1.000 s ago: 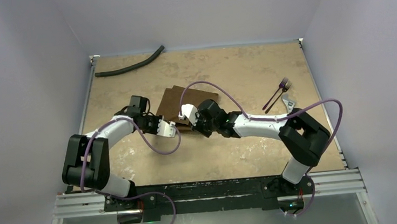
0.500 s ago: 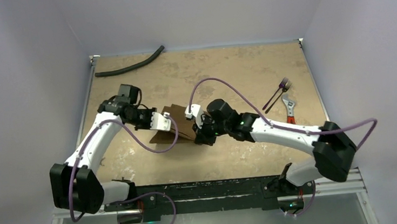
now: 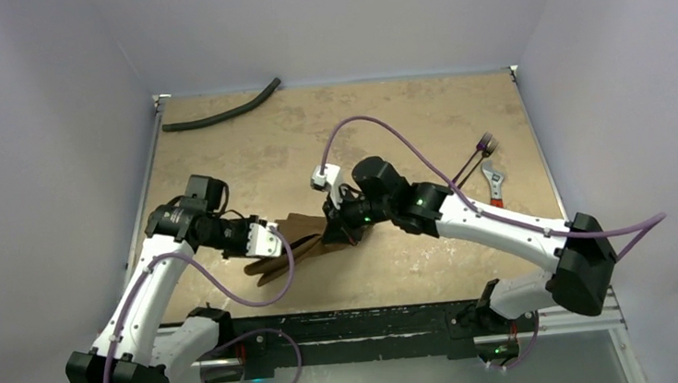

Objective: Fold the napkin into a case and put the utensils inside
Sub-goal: Smooth out the lower triangle-folded napkin at the center of the board, then fold the lower triangle-folded napkin at the center of the board.

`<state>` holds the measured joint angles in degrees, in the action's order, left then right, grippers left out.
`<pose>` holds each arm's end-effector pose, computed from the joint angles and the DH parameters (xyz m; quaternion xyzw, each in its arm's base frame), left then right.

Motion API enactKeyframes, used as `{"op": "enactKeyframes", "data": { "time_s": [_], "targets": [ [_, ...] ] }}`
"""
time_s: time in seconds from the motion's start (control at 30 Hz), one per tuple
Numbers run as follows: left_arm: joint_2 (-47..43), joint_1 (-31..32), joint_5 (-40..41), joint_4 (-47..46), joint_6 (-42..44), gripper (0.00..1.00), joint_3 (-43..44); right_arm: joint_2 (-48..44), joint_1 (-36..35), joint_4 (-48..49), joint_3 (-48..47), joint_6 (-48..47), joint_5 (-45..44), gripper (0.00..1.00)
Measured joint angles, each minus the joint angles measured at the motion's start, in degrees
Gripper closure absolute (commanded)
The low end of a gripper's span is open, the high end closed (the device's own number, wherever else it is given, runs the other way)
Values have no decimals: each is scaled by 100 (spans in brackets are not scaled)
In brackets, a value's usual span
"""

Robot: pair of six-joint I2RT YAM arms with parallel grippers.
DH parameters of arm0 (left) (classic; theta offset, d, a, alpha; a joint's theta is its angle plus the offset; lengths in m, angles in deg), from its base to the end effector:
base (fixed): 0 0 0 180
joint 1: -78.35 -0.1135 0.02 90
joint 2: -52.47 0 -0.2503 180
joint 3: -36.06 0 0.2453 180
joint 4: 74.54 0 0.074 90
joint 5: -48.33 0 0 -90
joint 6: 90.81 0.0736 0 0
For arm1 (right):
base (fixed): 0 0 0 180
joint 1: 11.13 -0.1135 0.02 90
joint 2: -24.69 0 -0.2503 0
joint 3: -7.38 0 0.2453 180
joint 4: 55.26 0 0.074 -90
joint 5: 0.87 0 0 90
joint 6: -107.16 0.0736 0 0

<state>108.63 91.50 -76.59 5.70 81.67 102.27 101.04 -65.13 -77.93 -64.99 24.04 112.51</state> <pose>0.1537 -0.0792 0.2378 0.7310 0.5928 -0.1498 0.3031 0.1716 0.2859 0.2762 -0.4306 0.7214 0.4092 0.3560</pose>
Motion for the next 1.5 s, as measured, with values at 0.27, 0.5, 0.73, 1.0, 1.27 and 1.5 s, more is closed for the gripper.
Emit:
{"op": "enactKeyframes", "data": {
  "time_s": [0.27,0.5,0.73,1.0,1.27,1.5],
  "targets": [
    [245,0,-601,577,-197,57,127,542,0,-675,-1593,306,-192,100],
    [245,0,-789,640,-455,55,153,876,0,-1008,-2358,369,-361,100],
    [243,-125,-675,249,-1283,55,549,1202,0,-1488,-2667,398,-684,100],
    [330,-341,-984,-562,-2675,27,1309,1480,9,-2181,-3672,533,-1410,100],
    [667,-382,-1751,-616,-3423,12,1434,1550,11,-2697,-4328,557,-1989,100],
    [723,-688,-1738,-2020,-4918,9,1436,1838,11,-3106,-4736,562,-2396,100]
  ]
}}
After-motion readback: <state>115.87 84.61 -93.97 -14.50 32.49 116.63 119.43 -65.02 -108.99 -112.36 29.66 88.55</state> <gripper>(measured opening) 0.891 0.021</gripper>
